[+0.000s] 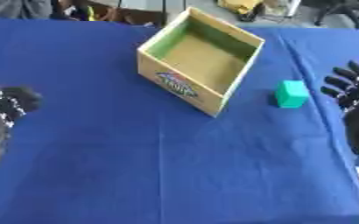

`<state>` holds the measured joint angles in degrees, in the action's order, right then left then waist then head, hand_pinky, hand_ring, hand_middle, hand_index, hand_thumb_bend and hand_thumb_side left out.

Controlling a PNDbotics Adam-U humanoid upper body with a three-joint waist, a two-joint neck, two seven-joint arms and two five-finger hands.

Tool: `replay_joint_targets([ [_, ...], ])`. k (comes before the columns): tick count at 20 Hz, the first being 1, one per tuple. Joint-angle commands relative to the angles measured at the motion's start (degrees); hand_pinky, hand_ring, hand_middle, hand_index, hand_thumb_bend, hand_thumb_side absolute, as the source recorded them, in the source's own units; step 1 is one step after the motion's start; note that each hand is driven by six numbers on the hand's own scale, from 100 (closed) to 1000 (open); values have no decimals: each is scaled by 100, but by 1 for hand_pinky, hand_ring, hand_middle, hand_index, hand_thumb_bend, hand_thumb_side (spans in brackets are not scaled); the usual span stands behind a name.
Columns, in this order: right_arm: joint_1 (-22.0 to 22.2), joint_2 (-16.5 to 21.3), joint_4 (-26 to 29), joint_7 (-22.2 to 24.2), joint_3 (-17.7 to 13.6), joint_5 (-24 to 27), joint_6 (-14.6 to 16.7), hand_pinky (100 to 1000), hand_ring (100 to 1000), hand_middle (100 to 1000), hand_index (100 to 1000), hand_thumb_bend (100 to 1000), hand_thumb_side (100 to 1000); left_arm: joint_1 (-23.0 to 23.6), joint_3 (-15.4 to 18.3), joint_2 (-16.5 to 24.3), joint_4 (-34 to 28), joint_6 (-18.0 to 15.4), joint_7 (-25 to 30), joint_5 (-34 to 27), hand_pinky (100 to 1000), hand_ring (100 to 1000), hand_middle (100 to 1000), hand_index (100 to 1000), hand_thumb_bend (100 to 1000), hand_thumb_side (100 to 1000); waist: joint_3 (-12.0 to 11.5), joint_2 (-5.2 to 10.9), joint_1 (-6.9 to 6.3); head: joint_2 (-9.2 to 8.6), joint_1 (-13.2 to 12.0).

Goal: Pick up objects on the table and place them in the box.

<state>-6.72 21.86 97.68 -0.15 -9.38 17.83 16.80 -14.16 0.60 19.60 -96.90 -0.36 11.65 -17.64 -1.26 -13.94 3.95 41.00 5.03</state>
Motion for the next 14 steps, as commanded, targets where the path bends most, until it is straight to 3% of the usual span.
replay_joint_targets([
  [1,-1,598,154,-19,-109,-117,134,783,794,788,915,100,736,-46,63,101,-68,1,7,22,838,775,612,684,390,1000,-2,107,-7,-5,-32],
  [5,16,1233,77,22,-130,-296,316,785,798,794,925,100,683,-36,62,116,-62,2,8,29,838,775,611,684,390,1000,7,119,10,-2,-59],
  [9,-61,1898,-114,206,-141,-632,538,787,827,812,957,100,542,-26,63,124,-55,2,7,33,838,775,611,684,390,1000,11,141,23,1,-81],
  [14,-271,2671,-584,586,-53,-1246,794,798,874,850,998,204,391,-14,62,124,-47,-1,5,37,837,775,611,683,391,1000,-13,174,28,-2,-101],
])
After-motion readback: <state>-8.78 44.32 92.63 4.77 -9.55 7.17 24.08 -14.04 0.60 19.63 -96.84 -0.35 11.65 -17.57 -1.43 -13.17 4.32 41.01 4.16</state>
